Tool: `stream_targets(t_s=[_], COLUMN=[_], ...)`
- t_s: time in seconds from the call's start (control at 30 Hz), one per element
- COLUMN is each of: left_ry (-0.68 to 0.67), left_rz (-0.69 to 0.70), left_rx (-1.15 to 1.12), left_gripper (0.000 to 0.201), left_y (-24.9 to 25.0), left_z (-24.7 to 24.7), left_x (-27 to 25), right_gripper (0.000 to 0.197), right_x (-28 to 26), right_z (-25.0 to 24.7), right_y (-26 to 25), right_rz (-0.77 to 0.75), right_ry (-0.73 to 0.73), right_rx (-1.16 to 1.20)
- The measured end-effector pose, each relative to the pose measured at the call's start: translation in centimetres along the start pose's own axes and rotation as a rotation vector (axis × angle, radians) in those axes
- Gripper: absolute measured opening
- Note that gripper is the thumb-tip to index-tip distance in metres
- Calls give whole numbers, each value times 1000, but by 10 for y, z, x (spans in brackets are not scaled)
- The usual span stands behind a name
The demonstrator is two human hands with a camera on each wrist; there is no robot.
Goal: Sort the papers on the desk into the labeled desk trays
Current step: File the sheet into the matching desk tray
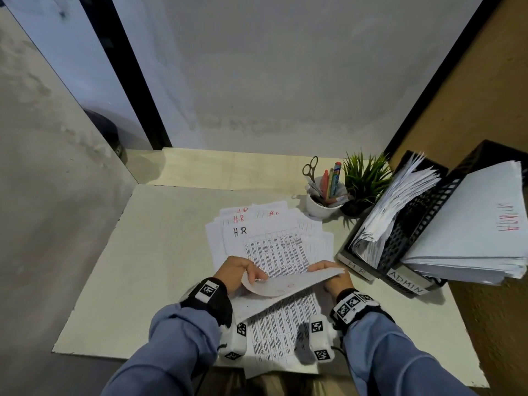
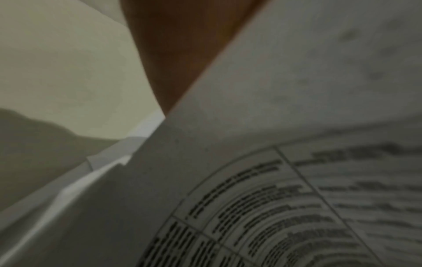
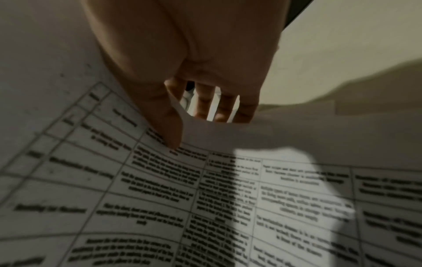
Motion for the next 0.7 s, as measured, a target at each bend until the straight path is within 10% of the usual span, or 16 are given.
stream_targets(t_s=[0.17,0.4,0.7], left_ry=[555,554,605], left_rz=[-114,-214,-1], left_rx=[164,221,325], left_gripper=[31,40,12], left_y=[-26,-44,-8], left_z=[-53,-62,-59], left_x=[9,25,16], right_gripper=[39,50,53], right_x=[8,13,12], right_z=[-12,-18,-16], right_y=[17,31,29], right_rz=[7,40,60], right_ry=[124,121,99], right_rx=[97,186,166])
Point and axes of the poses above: each hand's wrist, its own x-axis towards the middle knuckle, its own z-axis out of the palm, y = z × x, the point moved 9 cm from there along x, towards the middle knuckle, and after that the axes turned 4 degrees about x, right-handed, at the moved point
